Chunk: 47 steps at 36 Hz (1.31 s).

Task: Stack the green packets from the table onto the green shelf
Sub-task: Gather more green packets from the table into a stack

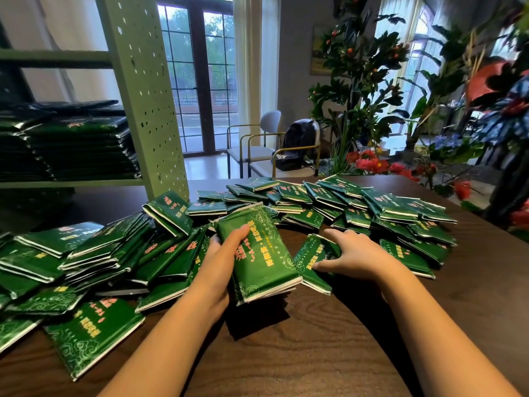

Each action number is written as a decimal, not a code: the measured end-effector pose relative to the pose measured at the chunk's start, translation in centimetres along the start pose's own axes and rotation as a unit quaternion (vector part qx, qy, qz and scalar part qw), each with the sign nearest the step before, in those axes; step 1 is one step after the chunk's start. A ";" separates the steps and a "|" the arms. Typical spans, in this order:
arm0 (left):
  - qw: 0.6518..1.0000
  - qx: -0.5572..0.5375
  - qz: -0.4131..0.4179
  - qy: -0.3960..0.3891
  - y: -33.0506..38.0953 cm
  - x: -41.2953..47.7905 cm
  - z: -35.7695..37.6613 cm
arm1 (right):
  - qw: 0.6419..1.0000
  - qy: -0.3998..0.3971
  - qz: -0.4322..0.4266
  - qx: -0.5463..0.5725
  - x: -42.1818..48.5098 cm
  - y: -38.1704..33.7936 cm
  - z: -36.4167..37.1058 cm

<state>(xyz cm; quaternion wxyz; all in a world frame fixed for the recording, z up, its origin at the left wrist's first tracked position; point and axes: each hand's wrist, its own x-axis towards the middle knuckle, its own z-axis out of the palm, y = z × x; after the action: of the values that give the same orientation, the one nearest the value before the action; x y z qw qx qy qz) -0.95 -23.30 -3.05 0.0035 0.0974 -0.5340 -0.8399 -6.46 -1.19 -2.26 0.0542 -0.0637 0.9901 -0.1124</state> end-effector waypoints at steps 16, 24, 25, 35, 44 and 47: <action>1.000 0.007 -0.004 -0.004 0.1 -0.1 0.0 | 0.984 -0.061 -0.143 0.088 -0.3 -1.0 0.2; 1.000 0.004 -0.008 -0.005 0.2 0.0 0.0 | 0.995 -0.037 -0.090 -0.010 -0.5 -0.4 -0.5; 1.000 0.005 -0.008 -0.006 0.2 0.0 0.0 | 0.995 -0.044 -0.087 -0.013 -0.5 -0.3 -0.5; 1.000 -0.005 -0.012 -0.004 0.2 0.0 0.0 | 0.993 -0.060 -0.089 0.055 -1.0 0.1 -0.9; 1.000 0.003 -0.015 -0.006 0.1 0.2 -0.1 | 0.987 -0.043 -0.109 0.105 -1.4 -0.2 -1.1; 1.000 0.001 -0.014 -0.009 0.0 0.2 -0.2 | 0.978 -0.031 -0.118 0.167 -1.3 -0.4 -1.2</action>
<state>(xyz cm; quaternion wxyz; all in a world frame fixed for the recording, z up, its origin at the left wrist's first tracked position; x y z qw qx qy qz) -1.16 -23.54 -3.16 -0.0131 0.0976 -0.5337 -0.8399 -5.31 -1.16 -0.91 0.0812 -0.1736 0.9407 -0.2798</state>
